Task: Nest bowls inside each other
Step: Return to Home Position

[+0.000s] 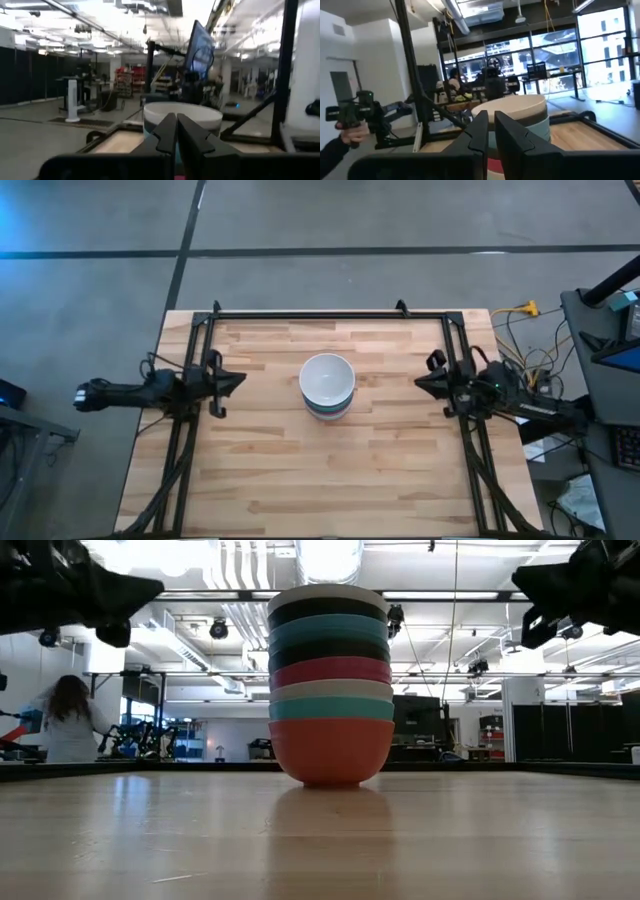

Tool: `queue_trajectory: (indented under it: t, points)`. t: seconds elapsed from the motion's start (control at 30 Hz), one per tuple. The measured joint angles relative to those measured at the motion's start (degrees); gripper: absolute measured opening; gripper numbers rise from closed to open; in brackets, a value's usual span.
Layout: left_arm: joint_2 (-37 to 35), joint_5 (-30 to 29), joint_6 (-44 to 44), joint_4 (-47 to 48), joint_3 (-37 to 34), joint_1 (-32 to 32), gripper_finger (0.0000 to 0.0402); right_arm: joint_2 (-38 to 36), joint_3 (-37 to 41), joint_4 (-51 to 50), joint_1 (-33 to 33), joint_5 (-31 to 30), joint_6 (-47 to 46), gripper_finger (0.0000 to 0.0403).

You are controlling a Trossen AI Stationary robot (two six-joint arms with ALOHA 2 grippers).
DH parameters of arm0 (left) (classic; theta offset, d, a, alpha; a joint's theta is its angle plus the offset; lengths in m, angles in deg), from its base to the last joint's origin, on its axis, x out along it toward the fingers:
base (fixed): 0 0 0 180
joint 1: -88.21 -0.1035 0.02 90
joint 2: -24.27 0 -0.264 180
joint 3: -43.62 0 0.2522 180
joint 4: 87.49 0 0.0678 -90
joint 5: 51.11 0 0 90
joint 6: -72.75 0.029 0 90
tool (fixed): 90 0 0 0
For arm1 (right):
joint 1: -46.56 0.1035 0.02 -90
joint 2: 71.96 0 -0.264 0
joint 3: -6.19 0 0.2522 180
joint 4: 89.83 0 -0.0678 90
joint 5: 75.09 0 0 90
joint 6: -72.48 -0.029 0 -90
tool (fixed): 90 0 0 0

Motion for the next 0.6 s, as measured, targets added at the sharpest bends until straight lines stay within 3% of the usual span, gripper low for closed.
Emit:
queue_trajectory:
  t: [0.1,0.33,0.6]
  points:
    - [-5.1,-0.1,-2.0,4.7,0.0,0.1,0.0,0.1,0.0,-0.5,0.1,-0.4,-0.1,0.0026]
    - [-0.3,0.1,-9.9,15.2,0.0,1.3,0.0,0.1,0.0,-13.2,0.6,-1.8,-1.6,0.0026]
    - [4.1,4.9,-15.2,17.3,-0.1,1.5,0.0,0.9,-0.1,-13.2,1.1,-1.1,-3.0,0.0027]
